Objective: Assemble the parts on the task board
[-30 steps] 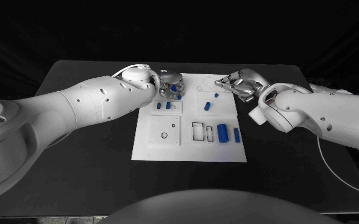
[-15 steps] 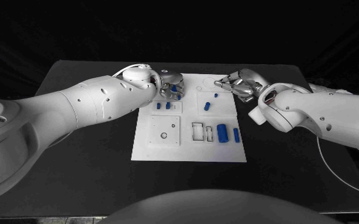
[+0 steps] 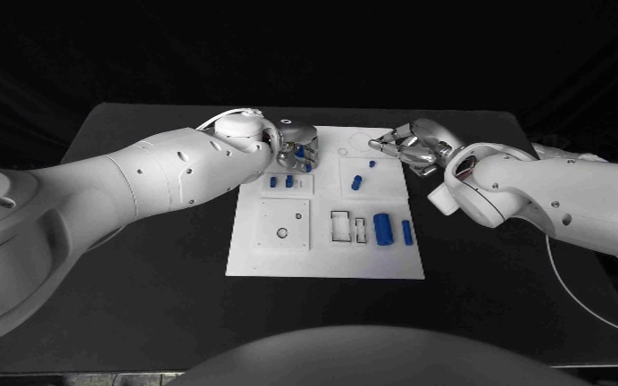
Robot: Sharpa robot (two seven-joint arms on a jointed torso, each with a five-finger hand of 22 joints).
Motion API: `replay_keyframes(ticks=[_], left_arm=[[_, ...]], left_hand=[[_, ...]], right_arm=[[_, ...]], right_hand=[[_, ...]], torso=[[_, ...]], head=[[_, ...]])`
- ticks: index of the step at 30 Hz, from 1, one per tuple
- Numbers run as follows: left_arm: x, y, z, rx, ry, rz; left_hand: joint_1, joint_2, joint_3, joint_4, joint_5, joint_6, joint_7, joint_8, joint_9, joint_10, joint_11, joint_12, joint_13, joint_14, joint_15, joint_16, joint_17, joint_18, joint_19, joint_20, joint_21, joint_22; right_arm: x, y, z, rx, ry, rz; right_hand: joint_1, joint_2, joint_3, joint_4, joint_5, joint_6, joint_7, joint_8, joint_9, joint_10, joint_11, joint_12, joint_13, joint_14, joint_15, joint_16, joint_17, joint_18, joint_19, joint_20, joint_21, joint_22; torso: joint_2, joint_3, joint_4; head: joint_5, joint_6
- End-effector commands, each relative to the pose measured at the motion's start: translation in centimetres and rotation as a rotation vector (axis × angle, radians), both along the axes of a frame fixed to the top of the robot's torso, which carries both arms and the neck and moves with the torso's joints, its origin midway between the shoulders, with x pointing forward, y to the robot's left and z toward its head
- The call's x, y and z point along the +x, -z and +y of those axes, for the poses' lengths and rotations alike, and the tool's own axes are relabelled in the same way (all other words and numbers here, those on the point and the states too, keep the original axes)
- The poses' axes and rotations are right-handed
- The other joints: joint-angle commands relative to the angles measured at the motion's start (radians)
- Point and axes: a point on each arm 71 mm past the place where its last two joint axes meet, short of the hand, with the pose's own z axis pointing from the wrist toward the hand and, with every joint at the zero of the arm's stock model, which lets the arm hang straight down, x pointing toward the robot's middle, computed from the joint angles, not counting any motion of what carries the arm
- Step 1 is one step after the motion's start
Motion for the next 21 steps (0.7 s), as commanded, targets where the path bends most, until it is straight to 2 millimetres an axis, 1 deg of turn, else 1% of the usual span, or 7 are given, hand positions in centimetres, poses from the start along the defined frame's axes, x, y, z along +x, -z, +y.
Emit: replay_keyframes(ticks=[1,4,11,16,19,21], left_arm=[[-0.3,1.1,0.4,0.079,0.012,0.031],[-0.3,1.0,0.3,0.069,0.022,0.016],[-0.4,0.3,0.2,-0.006,0.060,-0.058],[-0.6,-0.3,0.3,-0.063,0.084,-0.112],[-0.7,-0.8,0.3,-0.089,0.096,-0.137],[-0.8,-1.2,0.4,-0.104,0.102,-0.153]], left_hand=[[0.013,-0.001,0.008,0.000,-0.006,0.011,0.003,0.008,0.002,0.016,0.003,-0.002,0.000,0.106,0.010,0.003,0.263,-0.015,0.107,-0.007,0.006,0.264],[0.014,-0.002,0.011,0.001,-0.006,0.020,0.007,0.009,0.002,0.029,0.006,-0.002,0.000,0.106,0.013,0.003,0.263,-0.015,0.107,-0.006,0.006,0.264],[0.009,-0.006,0.012,0.005,-0.006,0.029,0.013,0.010,0.002,0.044,0.012,-0.004,-0.001,0.106,0.018,0.003,0.263,-0.015,0.107,-0.006,0.006,0.264],[0.008,-0.007,0.012,0.006,-0.007,0.030,0.014,0.010,0.002,0.044,0.013,-0.005,-0.001,0.106,0.020,0.003,0.263,-0.015,0.107,-0.006,0.006,0.264],[0.007,-0.007,0.012,0.008,-0.006,0.030,0.014,0.009,0.002,0.045,0.015,-0.006,-0.001,0.106,0.021,0.003,0.263,-0.015,0.107,-0.006,0.006,0.264],[0.006,-0.007,0.013,0.009,-0.006,0.030,0.015,0.009,0.001,0.045,0.015,-0.007,-0.001,0.106,0.021,0.003,0.263,-0.015,0.107,-0.006,0.006,0.264]], right_arm=[[-0.1,0.1,0.2,-0.004,-0.016,0.010],[-0.1,0.1,0.1,-0.004,-0.015,0.010],[-0.1,0.1,0.0,-0.006,-0.014,0.012],[-0.1,0.1,0.0,-0.008,-0.012,0.016],[0.0,0.2,-0.1,-0.009,-0.011,0.017],[0.0,0.2,-0.1,-0.009,-0.011,0.018]], right_hand=[[0.001,0.011,-0.005,0.001,0.003,0.006,0.004,0.004,0.001,0.103,0.008,-0.005,0.263,0.106,0.008,0.004,0.263,-0.014,0.105,0.010,0.004,0.263],[0.001,0.011,-0.005,0.001,0.003,0.006,0.004,0.004,0.001,0.103,0.008,-0.005,0.263,0.106,0.008,0.004,0.263,-0.014,0.105,0.010,0.004,0.263],[0.001,0.011,-0.005,0.001,0.003,0.006,0.004,0.004,0.001,0.103,0.008,-0.005,0.263,0.106,0.008,0.004,0.263,-0.014,0.105,0.010,0.004,0.263],[0.001,0.011,-0.005,0.001,0.003,0.006,0.004,0.004,0.001,0.103,0.008,-0.005,0.263,0.106,0.008,0.004,0.263,-0.014,0.105,0.010,0.004,0.263],[0.001,0.011,-0.005,0.001,0.003,0.006,0.004,0.004,0.001,0.103,0.008,-0.005,0.263,0.106,0.008,0.004,0.263,-0.014,0.105,0.010,0.004,0.263],[0.001,0.011,-0.005,0.002,0.003,0.006,0.004,0.004,0.001,0.103,0.008,-0.005,0.263,0.106,0.008,0.004,0.263,-0.014,0.105,0.010,0.004,0.263]], torso=[[-0.001,-0.0001,0.0002],[0.000,-0.0003,-0.0003],[0.000,-0.0004,0.0009],[-0.001,0.0000,0.0007],[-0.001,0.0002,0.0016],[-0.002,0.0005,0.0005]], head=[[-0.001,0.000],[-0.001,0.001],[-0.003,0.005],[-0.003,0.004],[-0.003,0.004],[-0.001,0.003]])
